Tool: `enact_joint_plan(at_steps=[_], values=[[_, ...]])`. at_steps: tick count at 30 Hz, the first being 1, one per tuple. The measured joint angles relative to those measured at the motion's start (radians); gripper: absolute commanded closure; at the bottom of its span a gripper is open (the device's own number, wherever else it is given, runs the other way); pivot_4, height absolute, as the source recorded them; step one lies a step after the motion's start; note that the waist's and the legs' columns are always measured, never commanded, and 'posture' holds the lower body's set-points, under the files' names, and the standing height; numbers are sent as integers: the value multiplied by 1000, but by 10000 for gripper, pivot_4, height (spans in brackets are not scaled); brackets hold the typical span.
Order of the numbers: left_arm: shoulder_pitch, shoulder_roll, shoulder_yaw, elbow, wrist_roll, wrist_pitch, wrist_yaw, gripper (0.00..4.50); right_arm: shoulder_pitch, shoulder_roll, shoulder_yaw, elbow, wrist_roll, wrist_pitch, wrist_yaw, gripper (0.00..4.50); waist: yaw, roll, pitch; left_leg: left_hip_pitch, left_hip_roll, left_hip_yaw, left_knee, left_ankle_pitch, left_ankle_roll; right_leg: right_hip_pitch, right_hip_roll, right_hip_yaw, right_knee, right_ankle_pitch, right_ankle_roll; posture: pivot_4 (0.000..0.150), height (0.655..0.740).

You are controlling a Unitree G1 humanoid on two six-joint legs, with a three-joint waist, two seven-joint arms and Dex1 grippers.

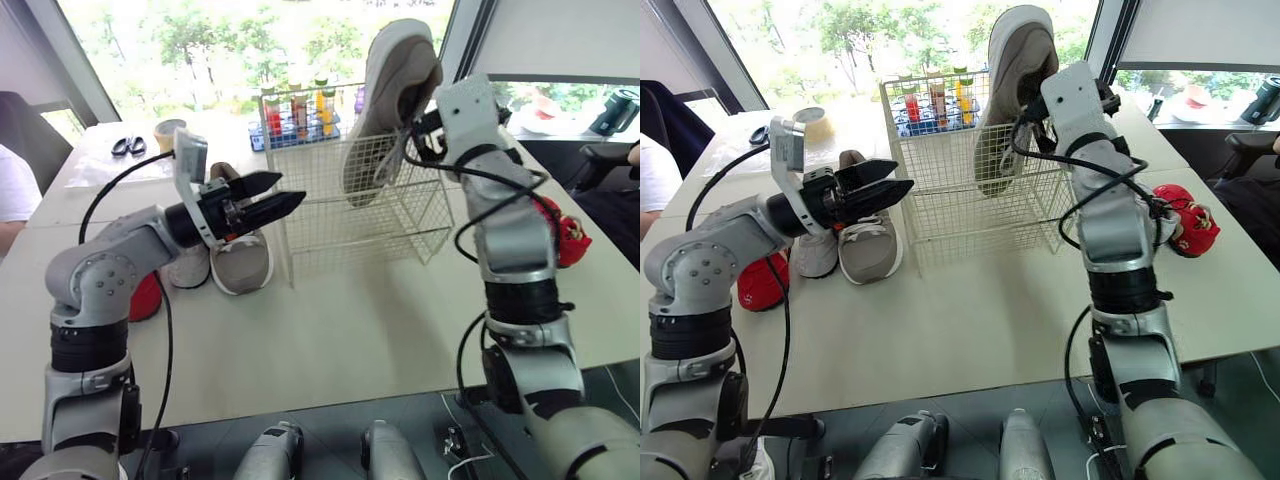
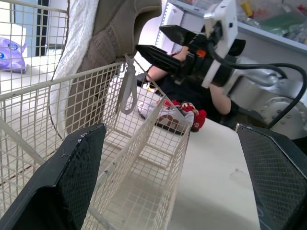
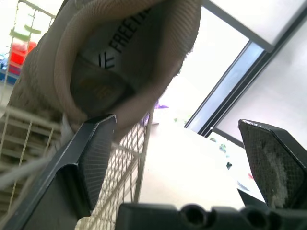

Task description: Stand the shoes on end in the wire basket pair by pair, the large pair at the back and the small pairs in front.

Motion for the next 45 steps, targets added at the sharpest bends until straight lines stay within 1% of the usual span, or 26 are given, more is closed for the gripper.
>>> enact_joint_plan(at_steps=[2,4,7,10,13,18,24,27,31,35,40,45], values=[[-2,14,2,16,1,0,-6,0,23,-40,-56,-39,55,33,60,239,0,0,0,0,0,0,0,0,0,0,0,0,0,0,0,1500,7400],[-5,20,4,34,2,-1,-15,0,35,-71,-105,-39,87,34,86,239,1,0,0,0,0,0,0,0,0,0,0,0,0,0,0,1500,7400],[-19,30,4,57,17,-7,-24,0,62,-95,-140,18,113,3,102,239,2,0,0,0,0,1,0,0,0,0,0,0,0,0,0,1500,7400],[-33,49,3,87,61,-36,-33,0,95,-100,-138,93,140,-26,143,239,2,0,0,0,1,1,-1,0,0,0,0,0,-1,0,0,1500,7400],[-60,78,0,144,133,-75,-35,0,122,-109,-129,135,161,-48,186,239,4,0,0,0,0,1,-1,0,0,0,0,0,-1,0,0,1500,7400],[-109,131,-5,266,259,-138,-24,0,143,-139,-130,134,191,-59,236,239,8,0,0,0,1,1,-1,0,0,0,0,0,-1,0,0,1500,7400],[-199,156,-45,435,420,-211,-12,0,184,-146,-127,46,240,-12,288,239,6,0,0,0,1,1,-1,0,0,-1,0,0,-1,0,0,1500,7400],[-242,164,-95,524,515,-272,-21,0,201,-152,-118,1,260,14,305,239,4,0,0,0,1,1,-1,0,0,-1,0,0,0,0,0,1500,7400],[-295,159,-157,641,609,-327,-33,0,227,-174,-89,-15,257,17,308,239,0,0,0,0,1,1,-1,0,0,-1,0,0,0,0,0,1500,7400],[-391,132,-195,806,723,-349,36,0,241,-246,-103,-31,273,24,337,239,9,0,1,-1,0,2,-1,0,1,-1,0,0,-1,0,0,1500,7400],[-434,91,-190,953,774,-361,86,0,187,-275,-164,-91,315,67,328,239,16,-1,1,-1,0,1,0,0,1,-1,0,-1,0,0,0,1500,7400],[-471,43,-184,1055,785,-366,85,0,160,-263,-173,-151,364,125,304,239,20,-2,1,-1,0,1,2,-1,1,-1,-1,-1,0,0,0,1500,7400]])
